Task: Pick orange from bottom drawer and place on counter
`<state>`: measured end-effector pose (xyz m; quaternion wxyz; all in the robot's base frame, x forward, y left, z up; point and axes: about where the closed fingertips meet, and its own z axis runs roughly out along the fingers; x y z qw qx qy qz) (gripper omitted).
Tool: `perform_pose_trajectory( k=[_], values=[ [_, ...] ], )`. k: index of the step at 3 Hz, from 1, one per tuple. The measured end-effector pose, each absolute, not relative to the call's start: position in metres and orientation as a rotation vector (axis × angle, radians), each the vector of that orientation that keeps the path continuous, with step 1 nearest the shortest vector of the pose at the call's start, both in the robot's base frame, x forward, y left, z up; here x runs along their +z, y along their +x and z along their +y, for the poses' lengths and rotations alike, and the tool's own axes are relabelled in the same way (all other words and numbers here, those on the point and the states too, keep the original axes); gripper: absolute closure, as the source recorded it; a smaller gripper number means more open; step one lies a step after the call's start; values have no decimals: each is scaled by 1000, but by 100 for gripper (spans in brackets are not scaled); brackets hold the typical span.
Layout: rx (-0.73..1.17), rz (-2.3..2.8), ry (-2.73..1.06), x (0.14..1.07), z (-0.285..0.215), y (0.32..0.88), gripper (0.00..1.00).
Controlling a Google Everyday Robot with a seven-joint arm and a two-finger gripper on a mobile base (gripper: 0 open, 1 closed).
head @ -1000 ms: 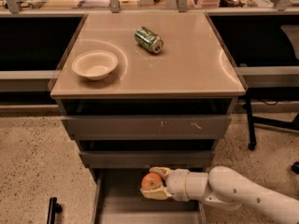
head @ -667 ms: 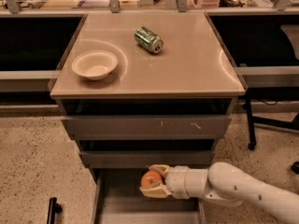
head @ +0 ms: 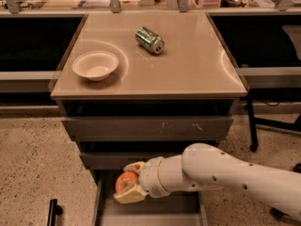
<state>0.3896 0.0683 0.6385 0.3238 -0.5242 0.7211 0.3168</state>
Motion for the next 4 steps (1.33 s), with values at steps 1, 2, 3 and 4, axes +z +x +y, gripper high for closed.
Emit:
perform_pose_trajectory(
  k=[1,2,3,4],
  values=[
    [757,1894,-1407,659,66,389,100],
    [756,1894,-1407,659,66,389,100],
    [723,1898,-1454,674,61,386,100],
    [599,1864,-1497,741,36,386,100]
  ],
)
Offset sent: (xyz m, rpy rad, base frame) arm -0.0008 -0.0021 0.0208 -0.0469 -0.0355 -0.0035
